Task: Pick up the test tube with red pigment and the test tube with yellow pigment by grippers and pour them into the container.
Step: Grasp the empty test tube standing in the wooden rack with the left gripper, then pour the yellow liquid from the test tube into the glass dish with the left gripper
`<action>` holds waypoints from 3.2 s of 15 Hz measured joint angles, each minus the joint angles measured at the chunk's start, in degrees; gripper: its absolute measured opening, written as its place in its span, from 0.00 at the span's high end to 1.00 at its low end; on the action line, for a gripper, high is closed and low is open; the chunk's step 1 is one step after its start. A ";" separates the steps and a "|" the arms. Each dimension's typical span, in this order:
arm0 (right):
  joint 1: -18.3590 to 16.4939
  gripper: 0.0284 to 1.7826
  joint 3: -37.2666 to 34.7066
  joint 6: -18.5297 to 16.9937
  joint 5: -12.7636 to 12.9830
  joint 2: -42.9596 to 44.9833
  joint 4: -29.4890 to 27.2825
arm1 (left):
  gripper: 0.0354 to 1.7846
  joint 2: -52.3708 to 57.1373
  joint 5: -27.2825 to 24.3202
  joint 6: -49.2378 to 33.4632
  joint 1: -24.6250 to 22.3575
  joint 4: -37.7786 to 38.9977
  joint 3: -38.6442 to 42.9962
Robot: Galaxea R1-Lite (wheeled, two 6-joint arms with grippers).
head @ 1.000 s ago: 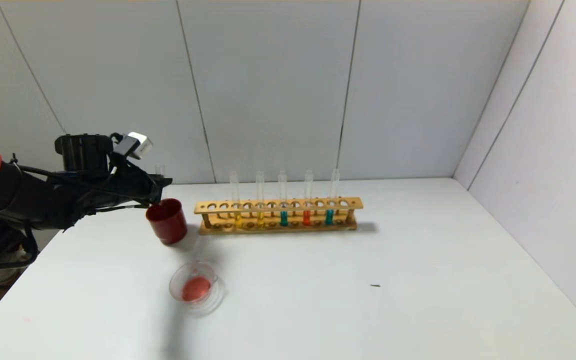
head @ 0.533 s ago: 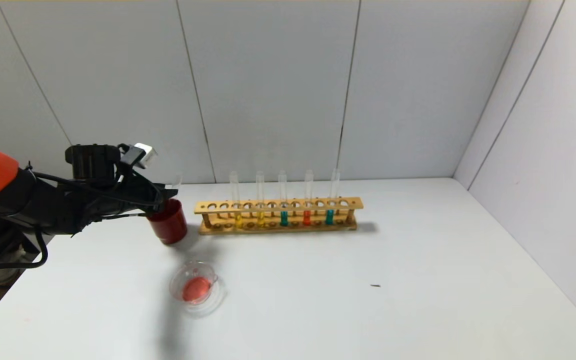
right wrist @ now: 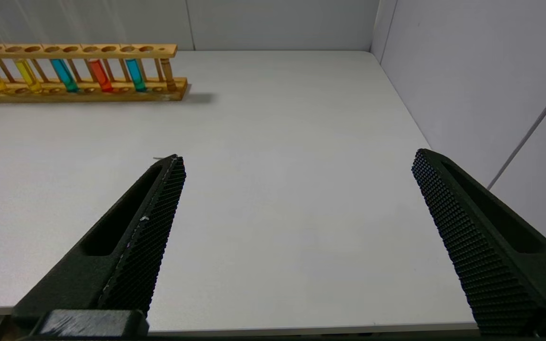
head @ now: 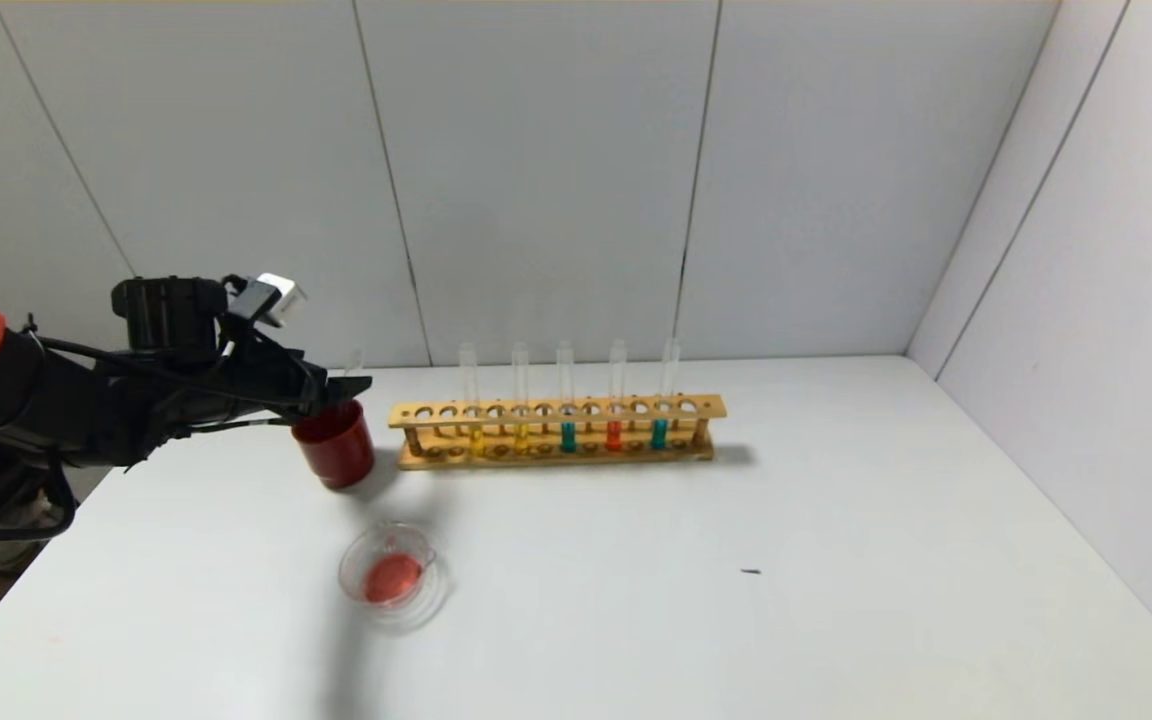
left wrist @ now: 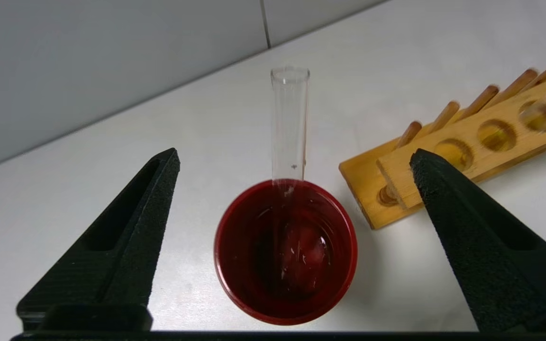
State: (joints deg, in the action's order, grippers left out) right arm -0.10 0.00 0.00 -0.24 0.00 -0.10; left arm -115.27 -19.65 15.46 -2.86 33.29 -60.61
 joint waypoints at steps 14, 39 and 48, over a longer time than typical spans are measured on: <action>0.02 0.02 0.00 0.00 0.00 0.00 0.00 | 0.02 9.13 0.06 -3.72 15.21 0.00 6.34; 0.00 0.02 0.00 0.00 0.00 0.00 0.00 | 0.83 -9.84 1.05 -6.80 17.91 -0.68 -13.03; 0.00 0.02 0.00 0.00 0.02 0.00 0.00 | 0.83 2.79 1.08 -4.28 19.01 -11.03 -18.05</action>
State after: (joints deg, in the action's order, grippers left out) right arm -0.10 0.00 0.00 -0.22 0.00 -0.10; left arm -112.48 -18.57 11.18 16.14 22.26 -78.67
